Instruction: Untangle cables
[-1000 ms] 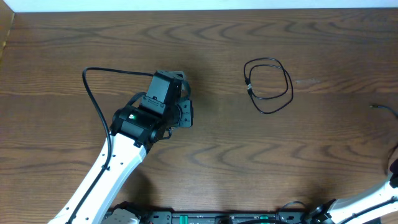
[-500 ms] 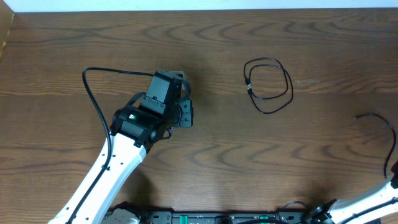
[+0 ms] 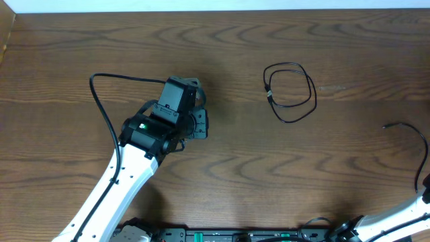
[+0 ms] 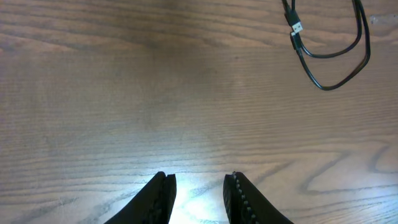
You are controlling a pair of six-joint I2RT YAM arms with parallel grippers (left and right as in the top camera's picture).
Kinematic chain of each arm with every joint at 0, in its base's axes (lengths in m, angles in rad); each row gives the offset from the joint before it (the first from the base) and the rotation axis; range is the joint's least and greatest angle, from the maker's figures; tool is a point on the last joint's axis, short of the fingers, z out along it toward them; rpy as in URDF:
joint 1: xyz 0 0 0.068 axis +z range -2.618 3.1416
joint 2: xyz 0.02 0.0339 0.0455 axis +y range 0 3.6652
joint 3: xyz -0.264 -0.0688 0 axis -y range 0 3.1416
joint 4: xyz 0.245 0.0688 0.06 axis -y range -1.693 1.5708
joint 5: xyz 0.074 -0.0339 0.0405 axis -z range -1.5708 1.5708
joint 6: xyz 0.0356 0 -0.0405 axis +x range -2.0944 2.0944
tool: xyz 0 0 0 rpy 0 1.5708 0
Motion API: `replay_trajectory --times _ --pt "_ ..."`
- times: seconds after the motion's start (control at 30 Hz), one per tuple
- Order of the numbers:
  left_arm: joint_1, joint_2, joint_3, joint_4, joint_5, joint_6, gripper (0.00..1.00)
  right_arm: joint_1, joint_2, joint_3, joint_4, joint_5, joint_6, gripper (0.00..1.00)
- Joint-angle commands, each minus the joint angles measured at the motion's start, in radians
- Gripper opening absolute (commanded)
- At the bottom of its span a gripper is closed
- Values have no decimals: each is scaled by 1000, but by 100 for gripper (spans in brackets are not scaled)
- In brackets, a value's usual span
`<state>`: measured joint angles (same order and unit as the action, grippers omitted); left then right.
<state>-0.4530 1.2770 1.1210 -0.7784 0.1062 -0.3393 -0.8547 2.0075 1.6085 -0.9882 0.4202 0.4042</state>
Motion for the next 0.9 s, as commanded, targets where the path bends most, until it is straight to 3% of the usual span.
replay_trajectory --times 0.0,0.5,0.87 --pt "-3 -16 -5 -2 5 16 31 -22 8 -26 12 116 45 39" --pt "-3 -16 -5 3 -22 28 31 -240 8 -72 17 14 58 38" --pt "-3 -16 -5 20 -21 27 31 -306 8 -192 176 -8 36 40"
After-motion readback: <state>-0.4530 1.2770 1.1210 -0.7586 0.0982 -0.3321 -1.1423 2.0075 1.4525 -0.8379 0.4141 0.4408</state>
